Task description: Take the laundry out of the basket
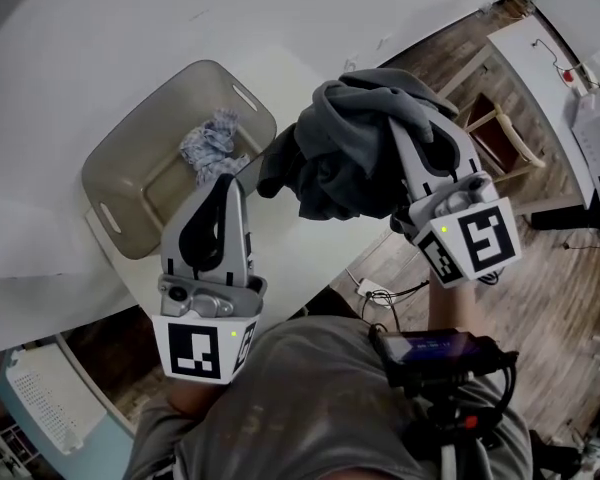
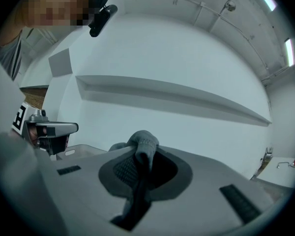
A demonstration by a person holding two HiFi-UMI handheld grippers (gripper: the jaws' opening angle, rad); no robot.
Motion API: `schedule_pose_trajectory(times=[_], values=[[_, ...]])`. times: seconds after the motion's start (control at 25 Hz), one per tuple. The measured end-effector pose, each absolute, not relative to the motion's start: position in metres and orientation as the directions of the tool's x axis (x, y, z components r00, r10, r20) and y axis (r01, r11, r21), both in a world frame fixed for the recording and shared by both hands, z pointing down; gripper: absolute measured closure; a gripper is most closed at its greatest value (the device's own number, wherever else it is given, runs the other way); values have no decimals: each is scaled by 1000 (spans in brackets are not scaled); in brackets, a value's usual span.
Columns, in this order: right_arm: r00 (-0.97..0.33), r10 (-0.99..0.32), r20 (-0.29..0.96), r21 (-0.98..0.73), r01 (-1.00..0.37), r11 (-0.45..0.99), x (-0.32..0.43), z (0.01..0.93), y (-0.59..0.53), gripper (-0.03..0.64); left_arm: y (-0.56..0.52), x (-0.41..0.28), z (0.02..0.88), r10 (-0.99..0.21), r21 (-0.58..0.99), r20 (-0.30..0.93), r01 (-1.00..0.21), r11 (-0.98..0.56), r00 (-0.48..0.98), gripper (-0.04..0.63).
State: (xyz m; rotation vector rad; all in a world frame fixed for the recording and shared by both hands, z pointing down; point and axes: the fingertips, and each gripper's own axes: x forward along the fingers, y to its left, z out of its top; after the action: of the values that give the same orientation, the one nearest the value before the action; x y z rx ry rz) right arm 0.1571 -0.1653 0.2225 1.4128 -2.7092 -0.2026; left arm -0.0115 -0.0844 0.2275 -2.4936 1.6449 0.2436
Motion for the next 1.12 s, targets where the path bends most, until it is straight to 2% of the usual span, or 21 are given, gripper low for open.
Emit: schedule_pose_trajectory(times=[0.56,1.0,1.12], values=[[-595,-775,215,80,-780,621,137,351,-195,591,-110,-15,249,-923,-28,-152,-935,-354,354,588],[-592,-739,321,4,-780,626,128,430,-220,591,-130,-26,264,-937,-34,-108,-944,-329,331,588],[-586,-728,356,13,-776,630,127,442,-222,570,-133,-28,266,-940,-33,-96,-945,-324,326,588]])
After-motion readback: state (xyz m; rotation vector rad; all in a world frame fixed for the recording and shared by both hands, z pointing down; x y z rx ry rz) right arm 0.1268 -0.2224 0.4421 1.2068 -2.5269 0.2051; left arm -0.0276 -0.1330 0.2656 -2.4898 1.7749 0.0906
